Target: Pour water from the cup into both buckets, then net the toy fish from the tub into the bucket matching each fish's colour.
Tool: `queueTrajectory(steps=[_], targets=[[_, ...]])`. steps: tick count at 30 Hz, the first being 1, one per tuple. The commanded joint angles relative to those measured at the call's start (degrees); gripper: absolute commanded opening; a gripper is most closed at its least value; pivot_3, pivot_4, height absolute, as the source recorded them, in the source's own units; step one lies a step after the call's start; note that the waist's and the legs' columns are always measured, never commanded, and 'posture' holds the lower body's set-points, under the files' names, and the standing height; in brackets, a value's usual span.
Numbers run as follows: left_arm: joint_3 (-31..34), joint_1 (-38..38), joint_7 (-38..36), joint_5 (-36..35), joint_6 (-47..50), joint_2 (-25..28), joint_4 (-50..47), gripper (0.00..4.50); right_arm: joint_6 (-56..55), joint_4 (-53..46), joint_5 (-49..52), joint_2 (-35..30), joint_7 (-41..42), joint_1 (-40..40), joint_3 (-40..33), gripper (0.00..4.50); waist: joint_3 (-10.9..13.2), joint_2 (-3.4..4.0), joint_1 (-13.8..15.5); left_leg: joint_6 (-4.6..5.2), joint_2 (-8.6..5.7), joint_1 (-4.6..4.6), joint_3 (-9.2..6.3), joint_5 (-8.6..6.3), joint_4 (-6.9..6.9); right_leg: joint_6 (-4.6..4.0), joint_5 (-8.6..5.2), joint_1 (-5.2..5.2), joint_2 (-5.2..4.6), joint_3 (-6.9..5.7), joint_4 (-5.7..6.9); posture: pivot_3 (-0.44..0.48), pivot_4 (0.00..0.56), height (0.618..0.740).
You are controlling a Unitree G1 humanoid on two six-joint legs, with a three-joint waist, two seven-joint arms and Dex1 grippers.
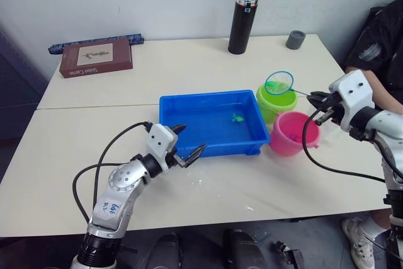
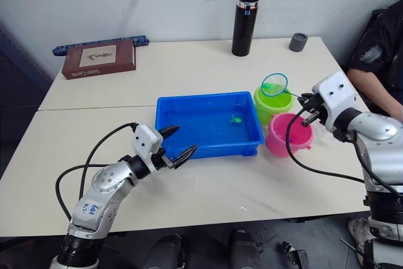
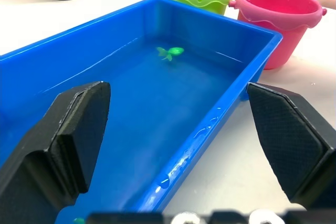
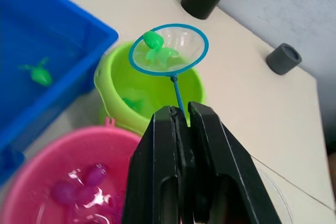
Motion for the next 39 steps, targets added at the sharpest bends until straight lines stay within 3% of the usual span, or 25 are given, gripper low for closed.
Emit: queueTrajectory(steps=[1, 11, 22, 33, 37, 39], targets=[[0.10, -0.69, -0.32, -0.12, -1.26, -0.10, -1.11, 4.45, -7.31, 1.57, -4.18, -1.41, -2.15, -0.09, -0.29, 0.00, 0.00, 0.00, -0.01, 0.00, 0.00, 0.00, 0.00, 0.00, 0.00, 0.00, 0.00, 0.00, 0.01, 0.00, 0.00, 0.000, 0.150, 0.740], [0.16, -0.30, -0.48, -0.17, -1.39, -0.01, -1.30, 4.45, -27.12, 9.97, -17.16, -5.11, -7.73, 0.63, 3.11, 0.00, 0.00, 0.00, -0.11, -0.01, 0.00, 0.03, 0.05, 0.00, 0.00, 0.00, 0.00, 0.00, 0.03, 0.03, 0.01, 0.000, 0.150, 0.740], [0.08, -0.36, -0.22, -0.06, -1.21, -0.20, -1.38, 4.45, -48.29, 20.14, -34.41, -12.54, -19.35, -1.11, 9.14, 0.00, 0.00, 0.00, -0.15, -0.03, 0.00, 0.06, 0.08, 0.02, -0.01, 0.00, 0.00, 0.00, 0.03, 0.05, 0.01, 0.000, 0.150, 0.740], [-0.07, -0.25, -0.11, 0.01, -1.11, -0.27, -1.60, 4.45, -54.85, 21.76, -43.01, -14.43, -26.75, -5.03, 11.64, 0.00, 0.00, 0.00, -0.26, -0.08, 0.01, 0.11, 0.14, 0.04, 0.00, 0.00, 0.00, 0.01, 0.03, 0.11, 0.04, 0.000, 0.150, 0.740], [-0.14, -0.19, -0.06, 0.03, -1.05, -0.31, -1.68, 4.45, -53.55, 21.87, -41.56, -13.78, -26.03, -6.00, 11.03, 0.00, 0.00, 0.00, -0.29, -0.08, 0.01, 0.11, 0.14, 0.05, 0.01, 0.01, 0.00, 0.02, 0.02, 0.12, 0.04, 0.000, 0.150, 0.740], [-0.03, -0.13, -0.04, -0.01, -1.03, -0.29, -1.64, 4.45, -47.96, 20.10, -33.36, -10.96, -21.15, -6.33, 8.46, 0.00, 0.00, 0.00, -0.32, -0.08, 0.01, 0.11, 0.14, 0.05, 0.01, 0.01, 0.00, 0.02, 0.03, 0.12, 0.04, 0.000, 0.150, 0.740]])
